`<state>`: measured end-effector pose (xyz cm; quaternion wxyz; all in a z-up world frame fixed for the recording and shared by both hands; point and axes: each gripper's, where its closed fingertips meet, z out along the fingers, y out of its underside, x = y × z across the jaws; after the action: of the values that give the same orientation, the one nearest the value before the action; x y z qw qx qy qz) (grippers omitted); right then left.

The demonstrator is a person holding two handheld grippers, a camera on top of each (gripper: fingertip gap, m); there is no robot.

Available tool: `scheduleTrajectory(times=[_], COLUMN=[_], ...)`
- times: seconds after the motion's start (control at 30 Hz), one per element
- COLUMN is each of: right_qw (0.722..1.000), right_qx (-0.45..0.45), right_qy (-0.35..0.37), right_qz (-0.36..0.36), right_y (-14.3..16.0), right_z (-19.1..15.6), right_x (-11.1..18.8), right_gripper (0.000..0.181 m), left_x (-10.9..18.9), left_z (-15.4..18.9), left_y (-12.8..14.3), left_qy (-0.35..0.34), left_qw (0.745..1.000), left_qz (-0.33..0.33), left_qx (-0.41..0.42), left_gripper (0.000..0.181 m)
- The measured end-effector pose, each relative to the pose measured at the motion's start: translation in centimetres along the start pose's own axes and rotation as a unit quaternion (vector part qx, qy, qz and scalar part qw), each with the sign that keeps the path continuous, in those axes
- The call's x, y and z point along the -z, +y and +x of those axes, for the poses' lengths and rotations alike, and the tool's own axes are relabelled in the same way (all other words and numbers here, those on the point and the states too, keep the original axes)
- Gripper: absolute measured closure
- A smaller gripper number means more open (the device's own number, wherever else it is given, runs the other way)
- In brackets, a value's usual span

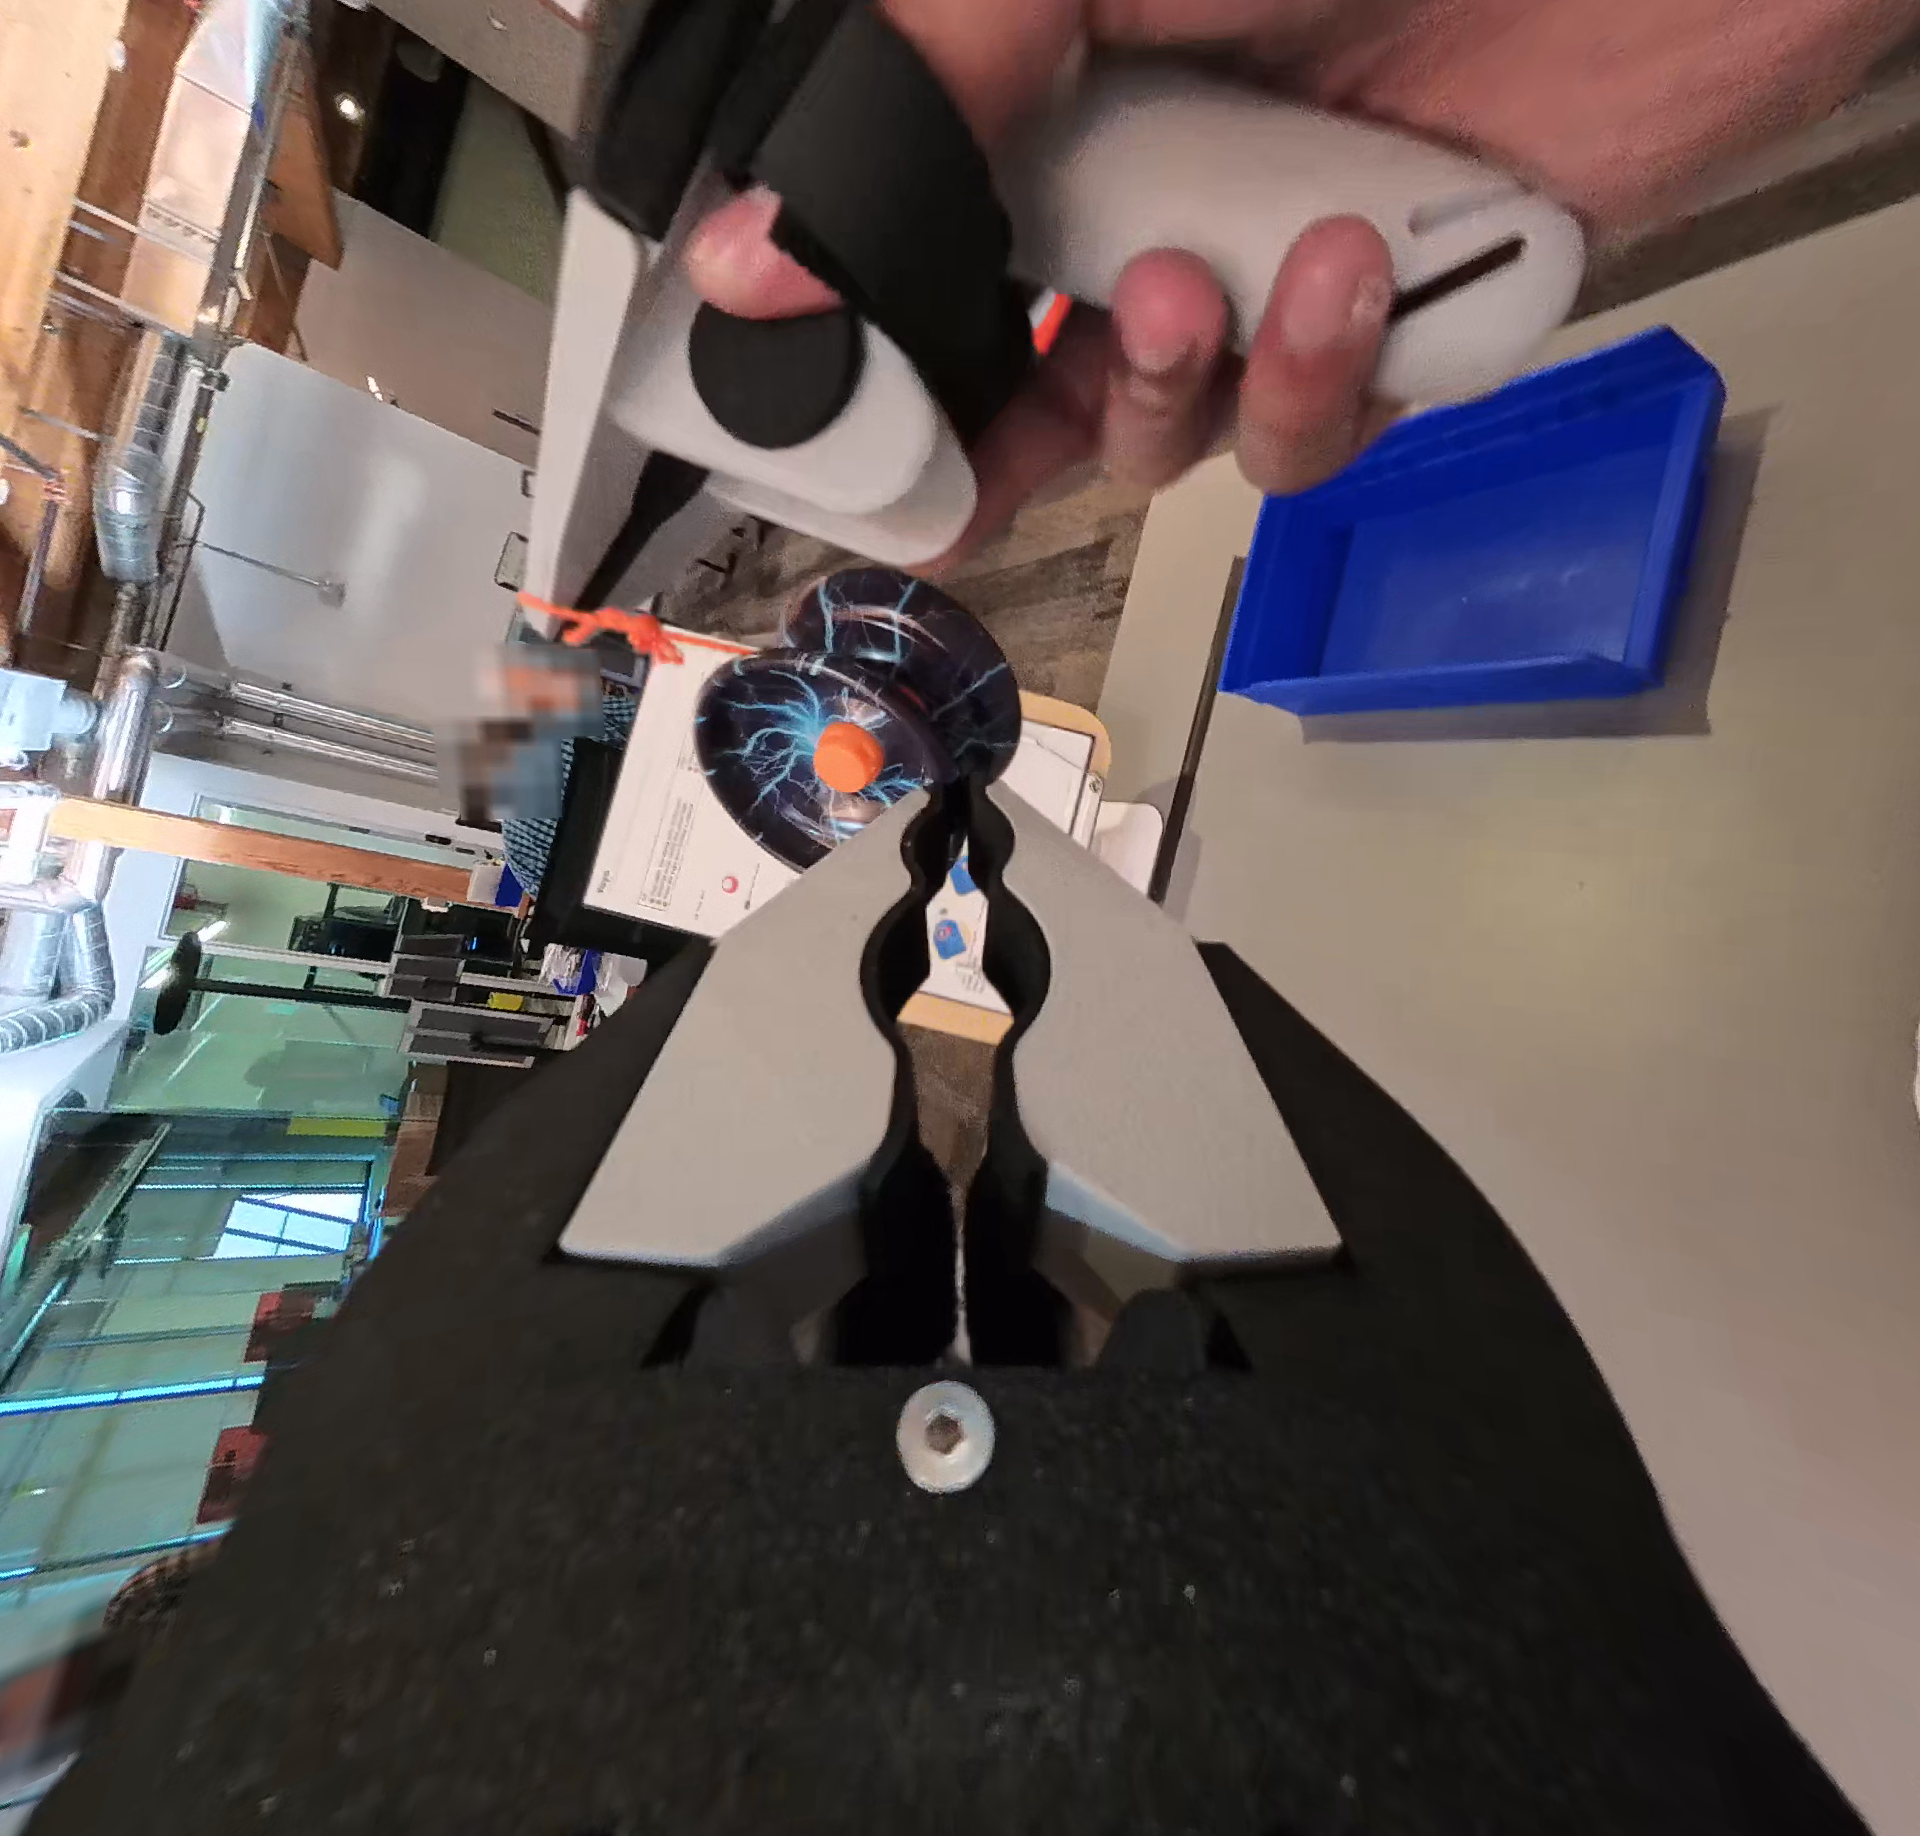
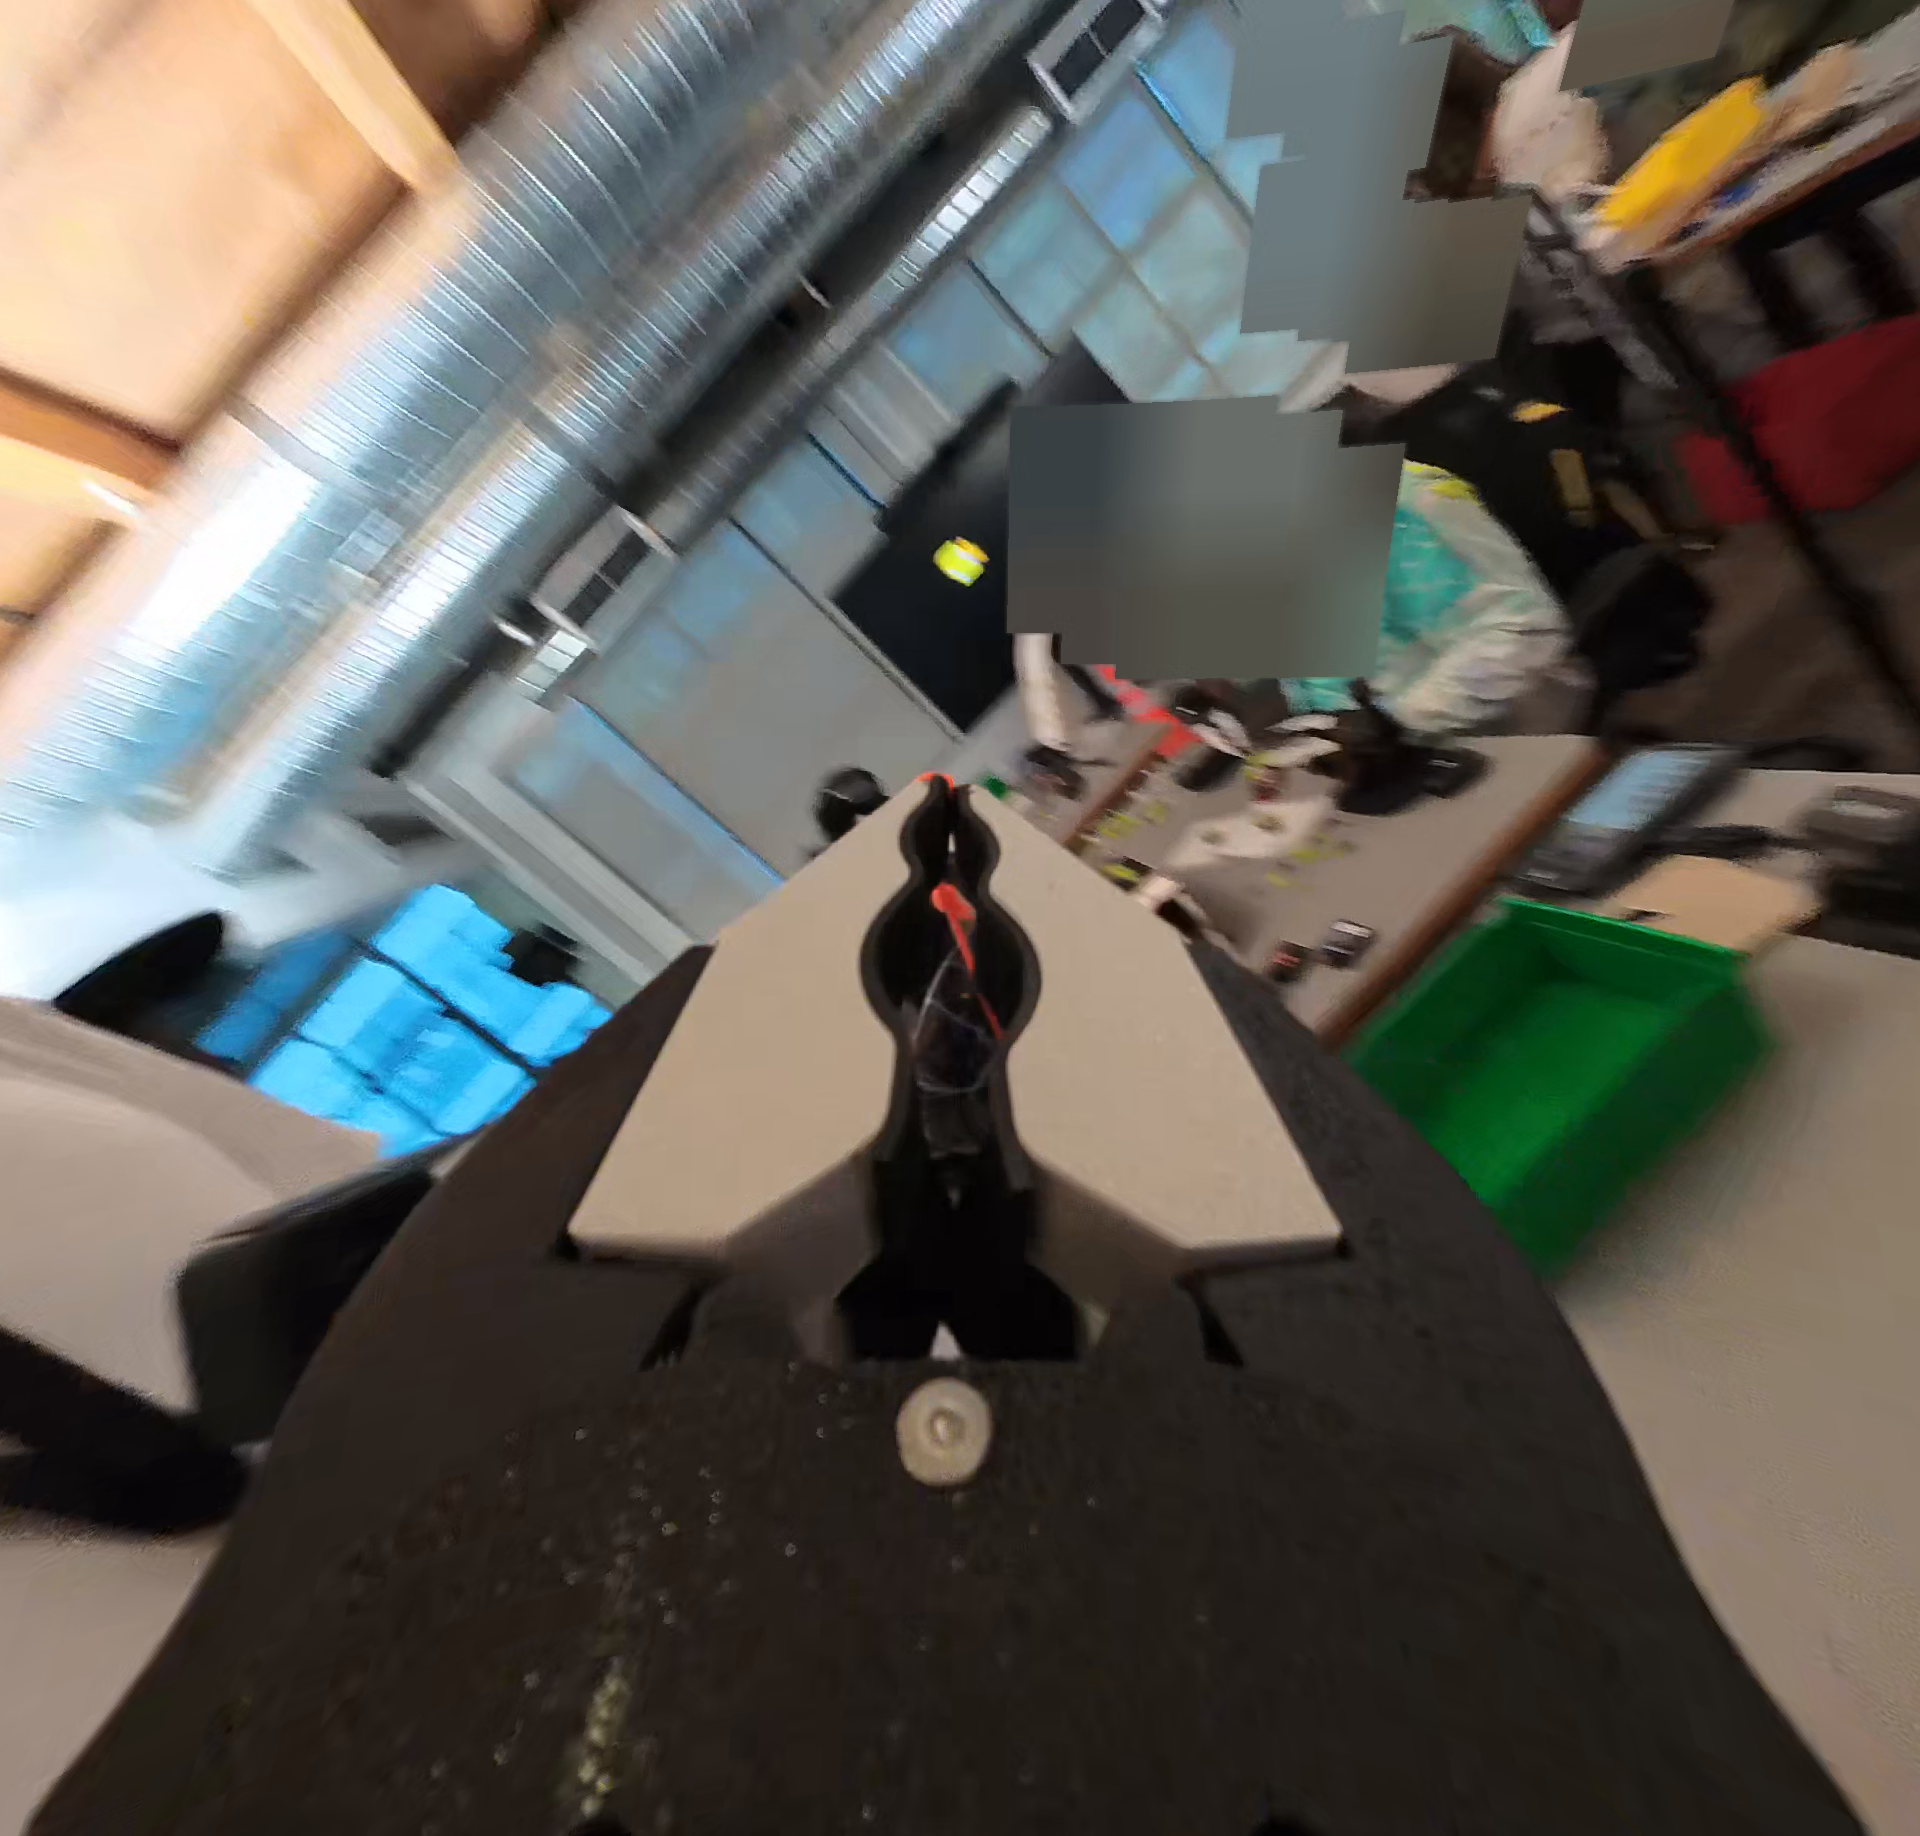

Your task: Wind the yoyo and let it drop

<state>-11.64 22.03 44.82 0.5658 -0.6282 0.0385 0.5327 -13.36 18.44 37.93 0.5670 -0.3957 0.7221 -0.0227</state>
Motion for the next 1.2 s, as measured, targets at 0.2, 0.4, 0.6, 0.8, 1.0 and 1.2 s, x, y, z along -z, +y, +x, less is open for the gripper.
scheduleTrajectory(times=[0.2,0.4,0.6,0.8,1.0,1.2], right_qw=[0.997,0.992,0.986,0.979,0.975,0.962], right_qx=[-0.032,0.093,0.112,0.171,0.200,0.250], right_qy=[-0.065,-0.056,-0.086,-0.053,-0.021,0.016], right_qz=[0.022,-0.063,-0.084,-0.094,-0.097,-0.109], right_y=[-1.3,-2.7,-4.3,-2.7,0.5,4.7], right_z=[-0.5,-1.3,-3.1,-6.1,-10.2,-16.2], right_x=[1.0,2.1,3.6,3.5,1.7,-2.0], right_gripper=[0.181,0.181,0.181,0.181,0.181,0.181], left_x=[-0.6,-1.0,0.3,3.7,10.2,17.8], left_z=[-0.4,-0.8,-2.0,-0.8,-0.6,-0.5], left_y=[-1.2,-3.2,-4.9,-7.1,-5.9,-4.4], left_qy=[-0.002,-0.024,-0.074,-0.069,-0.063,-0.034], left_qw=[0.999,0.995,0.988,0.974,0.965,0.965], left_qz=[0.015,0.003,-0.025,0.018,0.070,0.112], left_qx=[0.052,0.092,0.135,0.214,0.245,0.236], left_gripper=[0.181,0.181,0.181,0.181,0.181,0.181])
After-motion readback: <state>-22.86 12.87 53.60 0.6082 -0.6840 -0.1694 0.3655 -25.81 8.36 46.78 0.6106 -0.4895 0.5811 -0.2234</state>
